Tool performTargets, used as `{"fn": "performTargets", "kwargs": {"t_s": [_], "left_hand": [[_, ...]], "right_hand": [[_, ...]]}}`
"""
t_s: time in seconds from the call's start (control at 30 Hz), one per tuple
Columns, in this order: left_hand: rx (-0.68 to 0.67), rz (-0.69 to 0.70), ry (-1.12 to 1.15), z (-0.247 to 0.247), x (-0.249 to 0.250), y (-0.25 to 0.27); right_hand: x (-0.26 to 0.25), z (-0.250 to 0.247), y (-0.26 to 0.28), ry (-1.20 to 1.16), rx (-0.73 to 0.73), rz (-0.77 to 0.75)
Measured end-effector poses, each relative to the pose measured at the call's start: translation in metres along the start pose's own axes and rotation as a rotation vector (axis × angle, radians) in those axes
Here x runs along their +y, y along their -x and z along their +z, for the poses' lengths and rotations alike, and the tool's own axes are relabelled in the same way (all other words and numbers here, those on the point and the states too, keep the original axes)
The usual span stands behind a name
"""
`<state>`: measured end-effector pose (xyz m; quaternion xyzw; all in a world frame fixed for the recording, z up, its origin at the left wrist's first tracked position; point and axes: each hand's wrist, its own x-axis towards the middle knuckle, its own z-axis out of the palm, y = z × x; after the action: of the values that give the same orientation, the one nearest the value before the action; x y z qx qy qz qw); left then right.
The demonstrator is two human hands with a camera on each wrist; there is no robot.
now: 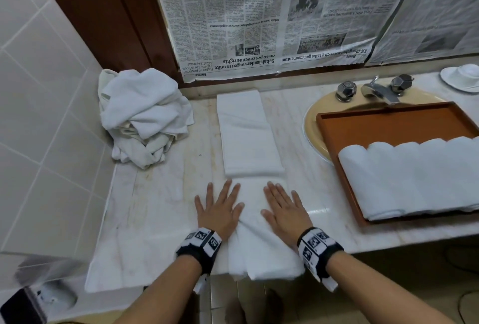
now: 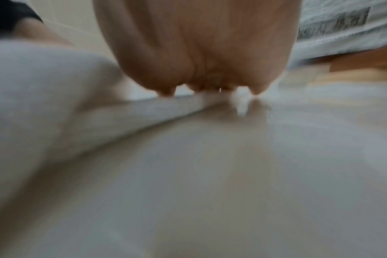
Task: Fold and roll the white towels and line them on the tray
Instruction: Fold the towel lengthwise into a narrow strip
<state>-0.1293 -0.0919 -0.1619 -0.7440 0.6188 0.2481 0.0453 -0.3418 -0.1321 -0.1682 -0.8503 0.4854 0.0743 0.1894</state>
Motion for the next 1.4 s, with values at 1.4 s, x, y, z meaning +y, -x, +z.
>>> {"fn": "performTargets", "kwargs": {"t_s": [1.4], "left_hand": [[0.153,0.25,0.363,0.02,0.015,0.028]], "right_hand": [[0.017,-0.011,0.099,-0.873,0.22,0.276]]}}
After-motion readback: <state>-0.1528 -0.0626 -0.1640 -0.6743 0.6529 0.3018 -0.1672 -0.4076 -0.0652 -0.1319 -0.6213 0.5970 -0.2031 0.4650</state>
